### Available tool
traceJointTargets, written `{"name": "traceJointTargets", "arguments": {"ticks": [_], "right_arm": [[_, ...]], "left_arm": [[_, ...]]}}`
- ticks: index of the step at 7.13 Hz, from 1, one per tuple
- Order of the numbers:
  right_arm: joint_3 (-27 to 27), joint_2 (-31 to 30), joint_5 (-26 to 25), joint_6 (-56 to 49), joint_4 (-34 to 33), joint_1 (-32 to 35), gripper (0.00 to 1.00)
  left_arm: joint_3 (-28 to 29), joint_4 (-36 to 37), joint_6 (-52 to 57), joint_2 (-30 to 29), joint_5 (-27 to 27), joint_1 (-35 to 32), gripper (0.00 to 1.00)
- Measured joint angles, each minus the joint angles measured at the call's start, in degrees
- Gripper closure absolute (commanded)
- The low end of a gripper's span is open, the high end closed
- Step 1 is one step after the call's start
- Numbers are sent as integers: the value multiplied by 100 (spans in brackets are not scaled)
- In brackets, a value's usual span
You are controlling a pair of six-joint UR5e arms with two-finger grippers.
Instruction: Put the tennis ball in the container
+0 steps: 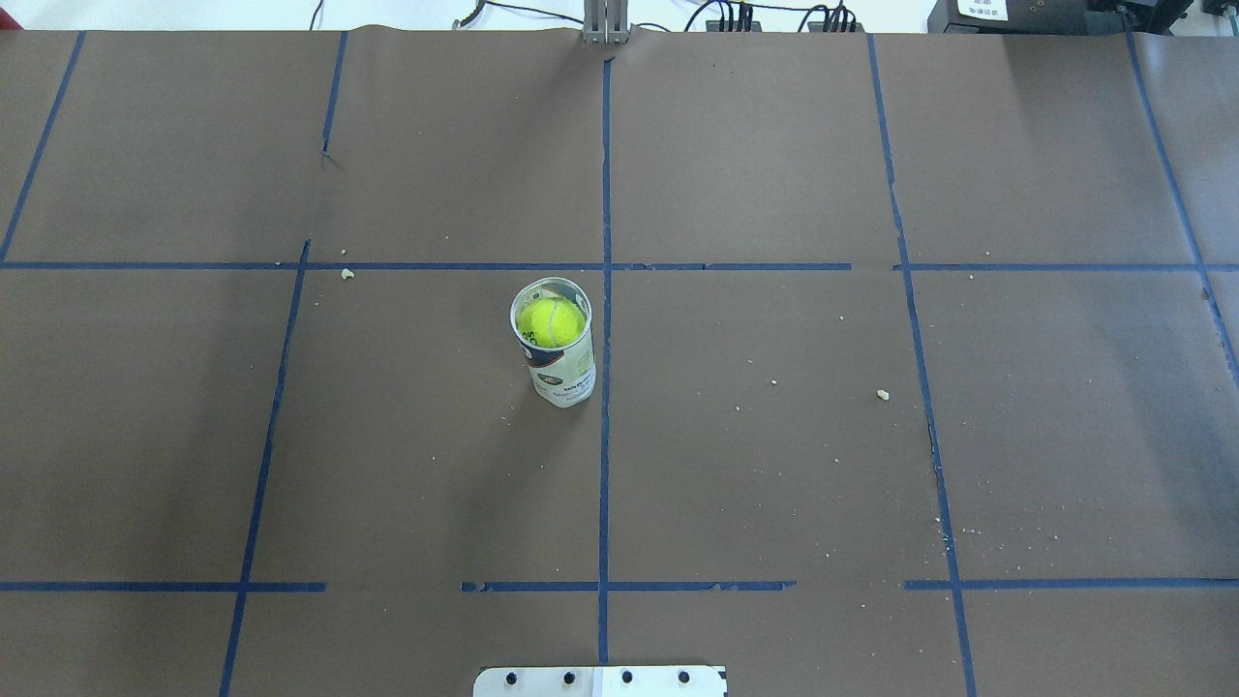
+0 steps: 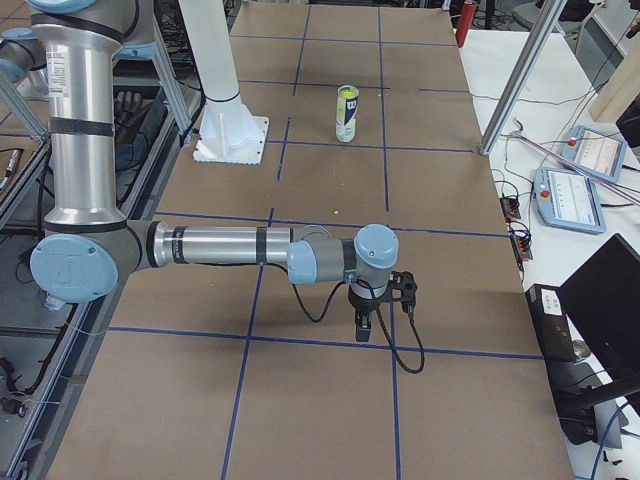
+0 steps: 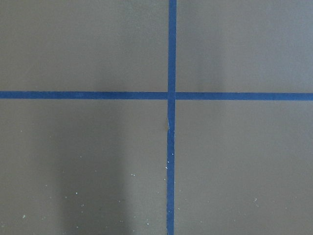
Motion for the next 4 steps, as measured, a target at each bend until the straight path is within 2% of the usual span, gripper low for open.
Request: {"name": "traceJointTargets", "arguments": {"ticks": [4], "right_arm": [[0, 0, 0, 0, 0, 0, 0]], "left_arm": [[0, 0, 0, 0, 0, 2, 0]]}}
